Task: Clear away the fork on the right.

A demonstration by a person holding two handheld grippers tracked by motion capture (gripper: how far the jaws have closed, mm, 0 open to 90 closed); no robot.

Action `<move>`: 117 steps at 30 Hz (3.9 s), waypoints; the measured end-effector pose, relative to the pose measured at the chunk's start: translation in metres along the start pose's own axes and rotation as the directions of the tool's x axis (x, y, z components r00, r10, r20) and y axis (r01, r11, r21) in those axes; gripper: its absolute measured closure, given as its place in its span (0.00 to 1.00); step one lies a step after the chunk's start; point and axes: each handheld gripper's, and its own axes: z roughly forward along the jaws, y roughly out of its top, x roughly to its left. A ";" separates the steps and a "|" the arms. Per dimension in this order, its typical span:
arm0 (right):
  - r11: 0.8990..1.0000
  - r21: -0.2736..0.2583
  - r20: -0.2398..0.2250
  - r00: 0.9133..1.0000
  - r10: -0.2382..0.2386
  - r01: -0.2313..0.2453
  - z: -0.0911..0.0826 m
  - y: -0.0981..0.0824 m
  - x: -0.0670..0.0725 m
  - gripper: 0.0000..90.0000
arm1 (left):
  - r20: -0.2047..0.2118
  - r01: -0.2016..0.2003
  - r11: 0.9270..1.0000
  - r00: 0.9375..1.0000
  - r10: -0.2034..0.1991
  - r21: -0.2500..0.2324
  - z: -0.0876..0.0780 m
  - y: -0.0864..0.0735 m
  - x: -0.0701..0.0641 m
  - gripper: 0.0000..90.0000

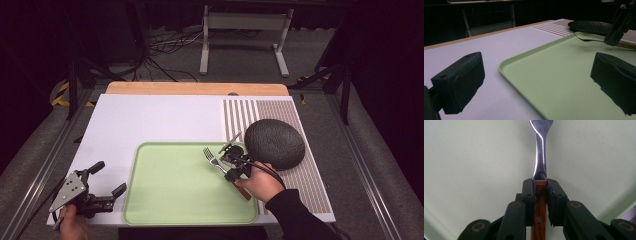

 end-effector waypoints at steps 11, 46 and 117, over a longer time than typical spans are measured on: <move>1.000 0.024 0.003 1.000 0.019 -0.019 0.005 0.001 -0.003 0.86 | -0.004 0.005 1.000 1.000 -0.005 -0.001 0.000 0.000 0.000 0.00; 0.932 -0.284 0.020 0.973 -0.229 0.226 -0.013 0.006 0.005 0.73 | 0.000 -0.005 1.000 1.000 0.005 -0.001 0.000 0.001 -0.001 0.00; 0.920 -0.293 0.047 0.965 -0.259 0.261 0.037 0.036 -0.022 1.00 | 0.006 -0.001 1.000 1.000 0.001 0.003 0.000 0.000 0.001 0.00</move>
